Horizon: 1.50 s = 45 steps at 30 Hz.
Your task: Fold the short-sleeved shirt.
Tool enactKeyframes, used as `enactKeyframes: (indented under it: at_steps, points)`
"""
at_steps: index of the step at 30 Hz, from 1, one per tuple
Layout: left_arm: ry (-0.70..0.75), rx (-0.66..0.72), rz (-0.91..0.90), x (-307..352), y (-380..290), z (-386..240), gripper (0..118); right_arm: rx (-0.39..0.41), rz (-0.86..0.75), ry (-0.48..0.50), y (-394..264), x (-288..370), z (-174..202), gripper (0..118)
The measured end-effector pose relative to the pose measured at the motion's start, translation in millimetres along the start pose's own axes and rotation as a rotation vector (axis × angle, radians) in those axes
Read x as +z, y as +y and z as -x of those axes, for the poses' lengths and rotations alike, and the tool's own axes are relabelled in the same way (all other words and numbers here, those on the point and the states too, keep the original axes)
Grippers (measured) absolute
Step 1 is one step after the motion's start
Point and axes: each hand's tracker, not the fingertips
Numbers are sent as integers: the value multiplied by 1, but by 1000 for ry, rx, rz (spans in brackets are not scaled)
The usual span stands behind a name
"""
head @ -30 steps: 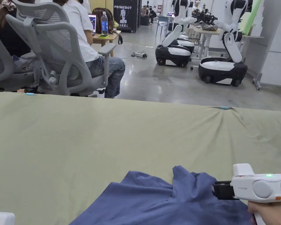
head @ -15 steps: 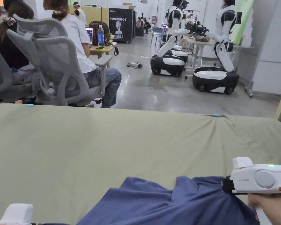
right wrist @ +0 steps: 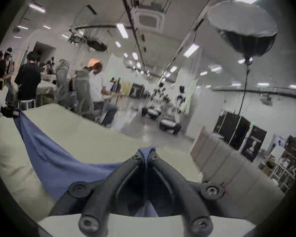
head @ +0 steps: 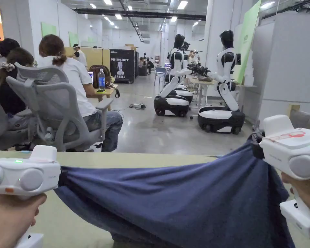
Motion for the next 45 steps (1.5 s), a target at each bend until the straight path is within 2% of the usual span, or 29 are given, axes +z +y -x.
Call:
enactKeyframes:
  at_steps: [2, 10, 15, 18, 22, 27, 29, 32, 38, 41, 45]
  points:
    - [25, -4, -44, -2, 37, -3, 1, -7, -48, -39, 25, -2, -15, 2]
    - [130, -10, -255, 0, 167, -13, 1, -126, -191, -109, 115, -16, -55, 2]
    - [152, -10, -316, 5, 212, -6, 1, -173, -247, -119, 150, -26, -64, 2]
    - [147, -9, -331, 5, 216, -6, 1, -171, -259, -124, 153, -34, -61, 2]
    - [157, -48, -281, -16, 188, -12, 1, -160, -217, -117, 121, -53, -51, 2]
    - [102, -11, -114, -58, 107, -14, 1, -154, -60, -79, 41, -73, -34, 2]
    - [100, 0, -100, -59, 82, -13, 1, -169, -62, -76, 16, -65, -31, 2]
    - [80, -5, -82, -41, 55, -17, 1, -196, -42, -58, -6, -47, -32, 2]
    - [28, -61, -40, 15, -6, -24, 1, -165, 16, -29, -62, 18, -25, 2]
    - [-8, -68, 0, 45, -52, -24, 1, -128, 89, 6, -105, 59, -15, 2]
    - [-86, -73, 132, 65, -136, -19, 1, -142, 231, 49, -192, 101, 4, 2]
